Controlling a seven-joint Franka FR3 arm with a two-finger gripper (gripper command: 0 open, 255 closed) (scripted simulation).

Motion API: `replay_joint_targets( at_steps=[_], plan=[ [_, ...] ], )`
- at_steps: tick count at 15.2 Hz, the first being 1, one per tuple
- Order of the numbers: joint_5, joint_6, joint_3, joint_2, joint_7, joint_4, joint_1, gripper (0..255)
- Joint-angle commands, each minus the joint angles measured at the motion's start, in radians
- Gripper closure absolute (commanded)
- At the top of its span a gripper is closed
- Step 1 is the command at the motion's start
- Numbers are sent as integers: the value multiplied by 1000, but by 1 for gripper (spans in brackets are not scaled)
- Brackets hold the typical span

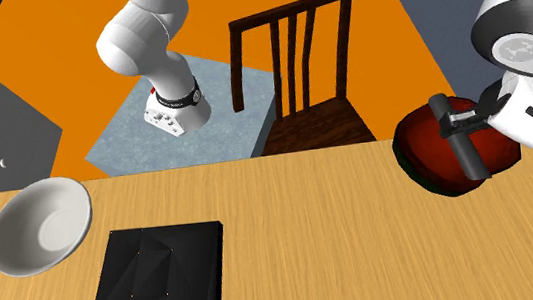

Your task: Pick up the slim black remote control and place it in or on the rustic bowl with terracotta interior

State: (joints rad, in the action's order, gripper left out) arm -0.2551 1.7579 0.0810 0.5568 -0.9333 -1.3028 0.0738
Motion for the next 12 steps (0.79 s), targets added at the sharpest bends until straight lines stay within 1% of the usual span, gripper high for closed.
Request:
replay_joint_targets(
  at_steps=[1, 3, 4, 9, 12],
  plan=[
    [0, 3, 0, 2, 0, -4, -1, 255],
    [0, 3, 0, 3, 0, -4, -1, 255],
    [0, 2, 0, 5, -1, -1, -1, 0],
    [0, 3, 0, 2, 0, -4, -1, 0],
    [3, -102, 3, 13, -9, 111, 15, 0]
  ],
)
